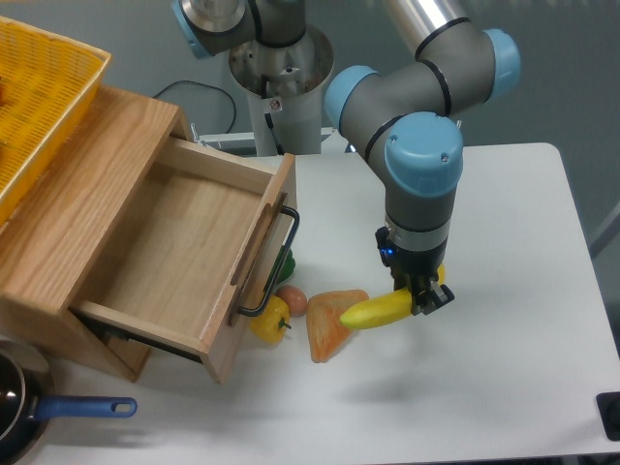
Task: Place the banana in the top drawer
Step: 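Close the gripper on the yellow banana resting on the table, then lift the banana up off the table with the gripper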
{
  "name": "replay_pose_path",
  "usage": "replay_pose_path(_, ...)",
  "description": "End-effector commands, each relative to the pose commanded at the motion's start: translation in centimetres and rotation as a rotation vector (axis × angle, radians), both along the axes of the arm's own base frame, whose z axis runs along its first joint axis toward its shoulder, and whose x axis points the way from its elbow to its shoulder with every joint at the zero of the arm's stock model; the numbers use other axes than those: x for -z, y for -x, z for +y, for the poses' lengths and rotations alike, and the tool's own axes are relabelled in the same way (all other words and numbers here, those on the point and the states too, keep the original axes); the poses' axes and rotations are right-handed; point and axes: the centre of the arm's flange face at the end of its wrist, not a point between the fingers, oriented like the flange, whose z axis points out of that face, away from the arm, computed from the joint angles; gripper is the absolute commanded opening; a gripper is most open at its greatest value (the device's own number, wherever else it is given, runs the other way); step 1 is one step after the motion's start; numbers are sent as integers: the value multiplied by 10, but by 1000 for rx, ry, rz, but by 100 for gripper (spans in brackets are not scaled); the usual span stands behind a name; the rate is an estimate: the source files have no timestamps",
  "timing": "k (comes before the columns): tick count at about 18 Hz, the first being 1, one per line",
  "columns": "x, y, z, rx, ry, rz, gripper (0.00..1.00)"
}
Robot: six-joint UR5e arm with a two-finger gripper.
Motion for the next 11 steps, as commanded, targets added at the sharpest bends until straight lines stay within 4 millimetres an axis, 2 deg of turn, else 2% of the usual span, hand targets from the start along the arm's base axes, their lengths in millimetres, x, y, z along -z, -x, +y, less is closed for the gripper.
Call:
replay_pose_path(7, -28, -10, -6, -71, -6, -27, 39)
replay_pose_path(11, -65, -31, -22, -177, -20, -72, 39)
